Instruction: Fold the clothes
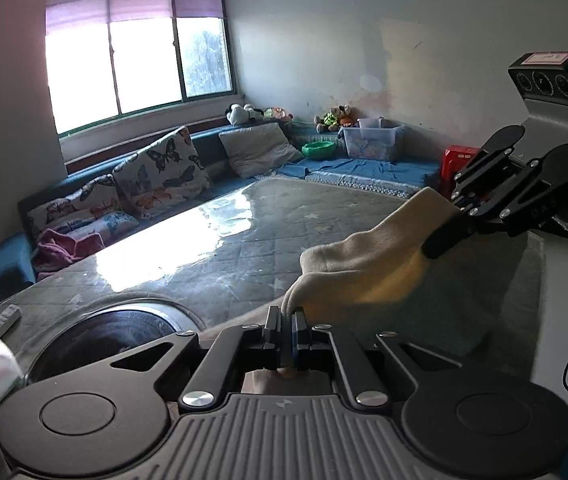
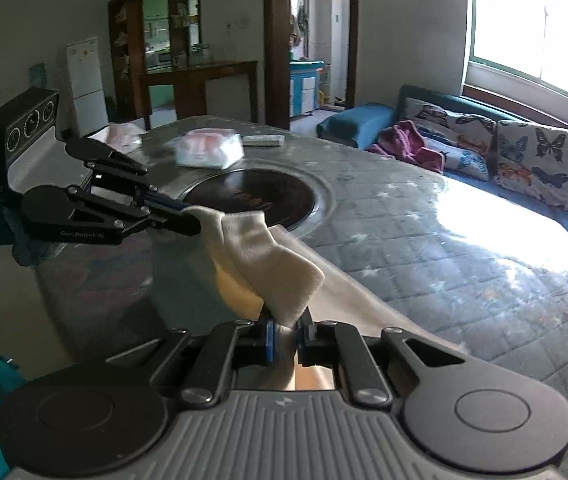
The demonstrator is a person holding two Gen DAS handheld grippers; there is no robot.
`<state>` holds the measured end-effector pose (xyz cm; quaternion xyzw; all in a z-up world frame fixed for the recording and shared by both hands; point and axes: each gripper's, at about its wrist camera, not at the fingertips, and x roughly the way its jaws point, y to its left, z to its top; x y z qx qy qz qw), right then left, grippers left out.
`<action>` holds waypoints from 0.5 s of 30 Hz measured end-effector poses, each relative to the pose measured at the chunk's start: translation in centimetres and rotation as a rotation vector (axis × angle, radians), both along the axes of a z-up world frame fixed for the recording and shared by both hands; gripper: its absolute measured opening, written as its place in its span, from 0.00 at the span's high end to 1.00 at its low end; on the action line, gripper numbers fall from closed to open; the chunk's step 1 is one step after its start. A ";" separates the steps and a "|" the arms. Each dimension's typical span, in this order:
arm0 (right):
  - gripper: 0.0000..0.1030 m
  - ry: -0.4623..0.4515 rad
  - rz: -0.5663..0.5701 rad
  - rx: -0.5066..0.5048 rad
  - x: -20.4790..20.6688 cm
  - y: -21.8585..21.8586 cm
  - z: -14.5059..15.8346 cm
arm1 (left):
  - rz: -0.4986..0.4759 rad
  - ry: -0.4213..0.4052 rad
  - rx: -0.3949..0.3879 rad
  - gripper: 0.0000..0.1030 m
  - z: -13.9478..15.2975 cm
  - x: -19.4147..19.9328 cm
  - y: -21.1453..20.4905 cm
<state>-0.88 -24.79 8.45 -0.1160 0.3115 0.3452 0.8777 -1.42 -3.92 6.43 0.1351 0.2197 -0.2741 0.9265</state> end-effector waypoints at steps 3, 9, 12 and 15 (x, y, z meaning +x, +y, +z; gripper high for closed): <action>0.91 0.007 -0.014 -0.009 3.2 -0.1 -0.5 | 0.012 0.023 0.008 0.95 -0.7 3.2 -0.1; 0.90 0.048 -0.093 -0.003 8.5 -0.4 -3.6 | 0.080 0.079 0.006 0.95 -3.1 8.4 -0.9; 0.88 0.067 -0.154 0.011 10.5 -0.8 -5.5 | 0.107 0.118 0.001 0.94 -4.3 9.8 -1.2; 0.80 0.080 -0.206 0.016 11.1 -1.2 -7.1 | 0.137 0.148 0.002 0.91 -5.2 10.7 -1.3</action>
